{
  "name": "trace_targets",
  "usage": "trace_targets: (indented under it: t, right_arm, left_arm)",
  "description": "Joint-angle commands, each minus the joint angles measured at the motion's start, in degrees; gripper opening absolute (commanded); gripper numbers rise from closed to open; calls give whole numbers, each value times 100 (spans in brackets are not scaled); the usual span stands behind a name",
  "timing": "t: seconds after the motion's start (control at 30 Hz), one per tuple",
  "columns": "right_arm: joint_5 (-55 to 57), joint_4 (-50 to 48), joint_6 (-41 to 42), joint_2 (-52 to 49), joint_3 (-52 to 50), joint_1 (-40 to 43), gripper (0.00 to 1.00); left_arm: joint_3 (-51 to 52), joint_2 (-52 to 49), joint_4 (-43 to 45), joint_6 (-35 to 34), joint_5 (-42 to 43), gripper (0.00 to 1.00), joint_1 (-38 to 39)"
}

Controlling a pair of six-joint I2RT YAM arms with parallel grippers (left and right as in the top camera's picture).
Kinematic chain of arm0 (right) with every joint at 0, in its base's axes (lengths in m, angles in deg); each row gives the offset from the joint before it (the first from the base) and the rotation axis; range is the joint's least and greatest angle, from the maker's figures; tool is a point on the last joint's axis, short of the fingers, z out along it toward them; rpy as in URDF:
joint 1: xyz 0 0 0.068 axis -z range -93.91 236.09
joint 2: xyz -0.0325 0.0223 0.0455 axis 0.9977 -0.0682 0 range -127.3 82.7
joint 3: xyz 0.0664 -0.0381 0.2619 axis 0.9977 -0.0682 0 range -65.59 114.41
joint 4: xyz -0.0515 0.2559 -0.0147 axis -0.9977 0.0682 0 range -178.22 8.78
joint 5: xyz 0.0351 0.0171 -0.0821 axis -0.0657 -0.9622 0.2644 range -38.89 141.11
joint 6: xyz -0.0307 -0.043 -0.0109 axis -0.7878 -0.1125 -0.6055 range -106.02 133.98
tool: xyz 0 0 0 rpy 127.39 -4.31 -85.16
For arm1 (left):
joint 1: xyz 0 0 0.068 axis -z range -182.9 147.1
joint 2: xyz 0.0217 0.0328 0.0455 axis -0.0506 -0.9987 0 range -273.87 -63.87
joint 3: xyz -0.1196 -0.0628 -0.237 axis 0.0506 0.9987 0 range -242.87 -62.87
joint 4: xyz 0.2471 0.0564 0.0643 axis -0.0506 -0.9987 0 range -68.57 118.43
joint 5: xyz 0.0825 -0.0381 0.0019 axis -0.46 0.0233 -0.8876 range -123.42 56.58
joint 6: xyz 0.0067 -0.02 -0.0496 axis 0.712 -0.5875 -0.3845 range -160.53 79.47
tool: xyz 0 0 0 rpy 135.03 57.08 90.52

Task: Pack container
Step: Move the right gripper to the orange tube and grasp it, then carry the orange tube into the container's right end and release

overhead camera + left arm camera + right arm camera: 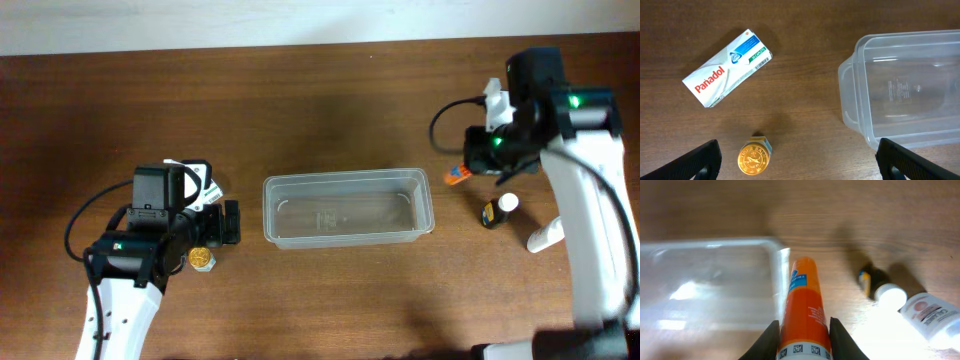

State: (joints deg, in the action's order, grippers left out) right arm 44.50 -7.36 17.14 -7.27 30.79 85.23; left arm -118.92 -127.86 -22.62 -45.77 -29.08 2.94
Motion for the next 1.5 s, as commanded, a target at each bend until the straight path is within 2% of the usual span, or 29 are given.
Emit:
trace_targets:
  t: [0.0, 0.23, 0.63, 1.0, 1.33, 1.47]
  right_arm:
    - [-177, 122, 31, 424, 109, -501, 24]
    - [-7, -52, 361, 256, -116, -1154, 25]
    - [0, -1862, 570, -505, -1825, -1150, 25]
    - [584, -2323, 573, -953, -1912, -1150, 25]
    - [577, -2181, 570, -861, -1827, -1156, 42]
    - [581, -1923, 568, -649, -1534, -1156, 45]
  left_arm:
    - [-133, -9, 0, -28, 81, 99, -39]
    - [-133, -9, -2, -31, 81, 99, -39]
    - [-133, -9, -4, -28, 81, 99, -39]
    - [-133, -9, -4, -31, 83, 99, -39]
    - [-133, -9, -7, -31, 83, 99, -39]
    - [-133, -9, -4, -31, 81, 99, -39]
